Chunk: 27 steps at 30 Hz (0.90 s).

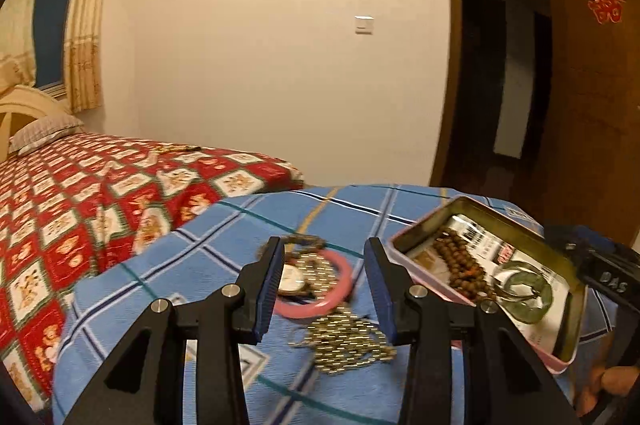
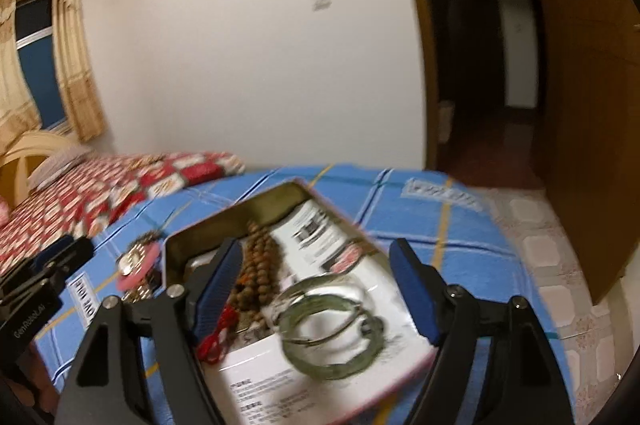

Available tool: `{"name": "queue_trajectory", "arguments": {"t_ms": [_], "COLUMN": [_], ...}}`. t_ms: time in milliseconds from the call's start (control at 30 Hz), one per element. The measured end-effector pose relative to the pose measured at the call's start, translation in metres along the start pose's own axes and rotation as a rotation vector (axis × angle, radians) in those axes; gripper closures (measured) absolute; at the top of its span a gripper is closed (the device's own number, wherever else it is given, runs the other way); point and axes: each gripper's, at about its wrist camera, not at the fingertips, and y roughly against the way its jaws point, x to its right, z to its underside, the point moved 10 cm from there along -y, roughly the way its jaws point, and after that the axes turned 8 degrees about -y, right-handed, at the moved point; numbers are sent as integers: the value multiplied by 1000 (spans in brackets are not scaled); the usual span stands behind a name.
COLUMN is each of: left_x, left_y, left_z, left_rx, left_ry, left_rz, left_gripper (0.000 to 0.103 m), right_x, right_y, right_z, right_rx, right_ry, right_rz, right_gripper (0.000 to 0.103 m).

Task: Organize jewelry
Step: 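Withdraw both tools from the tin toward the remaining jewelry pile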

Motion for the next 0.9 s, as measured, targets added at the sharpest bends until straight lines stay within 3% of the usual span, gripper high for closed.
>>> {"name": "queue_trajectory", "arguments": {"t_ms": [167,500,900], "left_x": [-37,-82,-84], "left_y": [3,4,5], "left_z": [10,22,23], "left_rx": [-17,-30,-30], "left_ry": [49,185,211], "left_rz": [-56,-108,-92], "left_gripper": [61,61,56], "right_x": [7,-13,-89], "right_y": [12,19,20], "right_z": [-6,-5,30], "right_rx": [54,93,-23], "right_ry": [-5,112,116], "right_rz": [60,71,-107], "right_gripper": [24,24,26]}}
